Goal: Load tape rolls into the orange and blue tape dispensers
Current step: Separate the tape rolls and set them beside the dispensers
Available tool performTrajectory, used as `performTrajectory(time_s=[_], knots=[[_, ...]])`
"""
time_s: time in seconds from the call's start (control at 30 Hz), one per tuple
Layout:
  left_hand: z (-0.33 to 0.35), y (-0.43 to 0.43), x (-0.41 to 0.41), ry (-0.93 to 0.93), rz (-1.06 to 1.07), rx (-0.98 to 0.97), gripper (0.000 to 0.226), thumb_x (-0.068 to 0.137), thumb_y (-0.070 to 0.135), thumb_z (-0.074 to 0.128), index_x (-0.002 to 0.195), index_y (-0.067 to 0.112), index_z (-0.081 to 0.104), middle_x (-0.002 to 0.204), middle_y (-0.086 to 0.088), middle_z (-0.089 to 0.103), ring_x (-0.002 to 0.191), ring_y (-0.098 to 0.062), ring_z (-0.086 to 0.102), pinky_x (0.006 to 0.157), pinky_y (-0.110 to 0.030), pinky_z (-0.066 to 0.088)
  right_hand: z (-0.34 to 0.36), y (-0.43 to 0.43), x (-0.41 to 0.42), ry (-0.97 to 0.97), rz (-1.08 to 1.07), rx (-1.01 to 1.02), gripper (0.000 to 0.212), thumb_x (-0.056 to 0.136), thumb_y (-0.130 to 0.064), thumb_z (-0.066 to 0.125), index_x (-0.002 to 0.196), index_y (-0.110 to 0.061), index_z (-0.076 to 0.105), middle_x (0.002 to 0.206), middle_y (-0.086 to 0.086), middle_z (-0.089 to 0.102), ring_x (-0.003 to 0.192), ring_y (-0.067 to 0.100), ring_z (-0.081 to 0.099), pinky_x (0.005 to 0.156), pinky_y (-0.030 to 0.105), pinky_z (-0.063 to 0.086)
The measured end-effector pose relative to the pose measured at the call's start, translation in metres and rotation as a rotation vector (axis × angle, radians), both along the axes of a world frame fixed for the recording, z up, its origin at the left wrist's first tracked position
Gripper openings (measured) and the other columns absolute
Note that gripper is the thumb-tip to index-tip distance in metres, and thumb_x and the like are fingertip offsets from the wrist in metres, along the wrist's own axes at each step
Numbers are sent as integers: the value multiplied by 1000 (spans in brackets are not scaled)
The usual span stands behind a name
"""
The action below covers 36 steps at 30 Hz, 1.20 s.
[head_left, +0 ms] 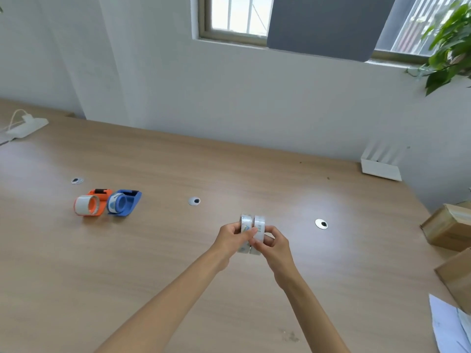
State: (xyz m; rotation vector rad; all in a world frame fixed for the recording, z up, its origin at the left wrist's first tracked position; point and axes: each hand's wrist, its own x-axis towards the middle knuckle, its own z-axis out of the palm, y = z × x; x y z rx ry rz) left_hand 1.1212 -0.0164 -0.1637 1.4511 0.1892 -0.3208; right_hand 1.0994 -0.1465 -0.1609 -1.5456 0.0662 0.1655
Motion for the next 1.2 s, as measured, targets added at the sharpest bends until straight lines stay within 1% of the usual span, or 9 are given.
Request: performTrajectory(time_s=[0.13,0.27,0.4,0.57,0.7,0.83,0.97,1.1,1.2], knots=[[-5,62,3,-12,-56,3,18,90,17,64,106,10,70,95,-9,71,85,-21,66,76,-27,51,-2,62,-4,12,-32,19,24,84,-3,68,104,1,56,77,3,76,69,10,71,59,12,49],[-7,127,7,-8,-71,8,22,89,17,65,108,8,69,96,-8,71,85,-21,66,73,-26,52,-5,130,-6,13,-87,40,22,83,-3,69,102,-1,59,76,4,76,69,11,71,60,13,50],[-7,165,3,12,-102,18,22,89,18,66,108,8,70,95,-7,71,83,-19,66,72,-24,52,-6,169,-10,43,-106,43,20,82,-3,69,100,-3,60,74,1,76,67,10,71,59,12,49],[-6,195,10,12,-118,30,23,88,20,67,109,10,70,94,-6,73,85,-19,68,78,-27,52,-4,195,-3,39,-87,36,19,83,-2,68,99,-1,59,73,2,76,66,10,70,58,11,49],[-5,202,17,25,-114,55,22,88,20,67,107,8,70,73,2,69,72,-11,66,72,-22,53,-7,201,5,38,-75,44,21,82,-2,69,100,1,57,72,4,75,66,11,70,58,13,49],[0,211,26,10,-110,53,21,87,19,68,105,9,70,73,3,69,73,-13,66,73,-23,53,-3,207,17,21,-56,32,19,83,-1,68,97,0,57,72,5,75,65,11,70,57,11,49],[0,231,29,10,-119,32,13,88,17,67,101,15,70,73,4,70,68,-8,66,64,-17,51,-5,228,20,28,-74,40,19,82,-5,70,97,-3,58,74,5,76,67,12,71,58,12,49],[-5,261,39,12,-117,18,20,88,18,67,106,11,70,81,1,71,73,-10,67,65,-18,51,-7,261,27,23,-104,35,18,82,-5,70,96,-4,60,73,4,75,66,10,70,58,12,48],[-11,295,46,18,-131,2,20,88,18,67,106,10,70,83,0,72,76,-12,67,66,-19,50,-11,298,30,17,-134,31,16,82,-5,70,95,-4,61,75,6,75,67,11,70,58,12,49]])
